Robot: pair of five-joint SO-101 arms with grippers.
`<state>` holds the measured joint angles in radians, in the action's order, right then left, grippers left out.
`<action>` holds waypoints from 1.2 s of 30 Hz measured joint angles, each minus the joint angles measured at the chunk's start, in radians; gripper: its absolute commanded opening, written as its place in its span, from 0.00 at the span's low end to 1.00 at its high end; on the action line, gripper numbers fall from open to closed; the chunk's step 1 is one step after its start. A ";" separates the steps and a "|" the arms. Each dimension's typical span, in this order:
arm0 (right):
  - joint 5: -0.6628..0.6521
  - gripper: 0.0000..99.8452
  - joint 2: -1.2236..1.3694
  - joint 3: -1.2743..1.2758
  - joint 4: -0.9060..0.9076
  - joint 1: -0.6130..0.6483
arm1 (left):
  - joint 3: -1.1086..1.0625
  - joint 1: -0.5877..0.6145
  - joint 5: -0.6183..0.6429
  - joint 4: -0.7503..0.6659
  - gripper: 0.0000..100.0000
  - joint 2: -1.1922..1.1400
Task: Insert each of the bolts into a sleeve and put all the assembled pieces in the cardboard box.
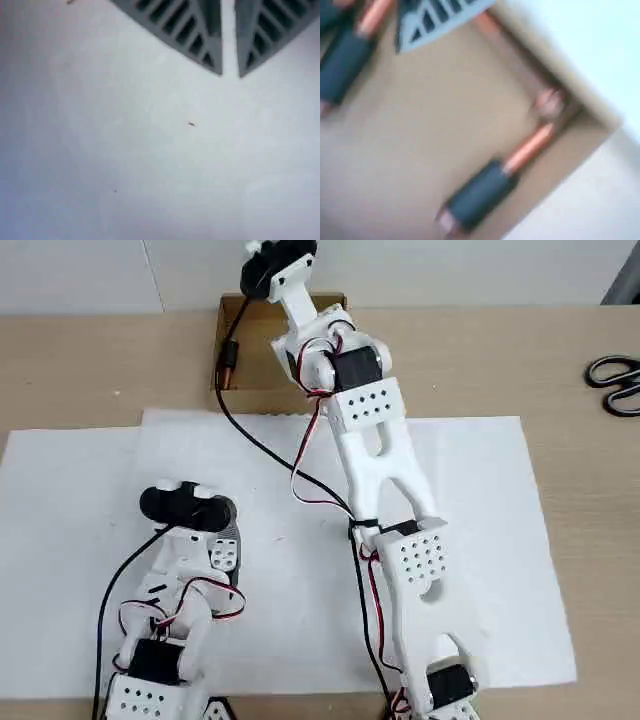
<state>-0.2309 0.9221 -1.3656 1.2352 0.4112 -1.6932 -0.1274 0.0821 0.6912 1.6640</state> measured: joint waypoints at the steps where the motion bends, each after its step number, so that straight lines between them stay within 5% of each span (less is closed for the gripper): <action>1: 0.000 0.06 0.000 -0.018 0.040 0.000 | 0.000 0.000 0.000 0.000 0.01 0.000; 12: 0.051 0.00 0.000 -0.141 0.410 0.021 | 0.000 0.000 0.000 0.000 0.01 0.000; 24: 0.135 0.00 -0.012 -0.133 0.471 0.028 | 0.000 0.000 0.000 0.000 0.01 0.000; 36: 0.137 0.00 -0.574 0.612 0.470 0.028 | 0.000 0.000 0.000 0.000 0.01 0.000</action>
<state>-0.0944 0.3483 -0.7534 1.7047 0.4388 -1.6932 -0.1274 0.0821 0.6912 1.6640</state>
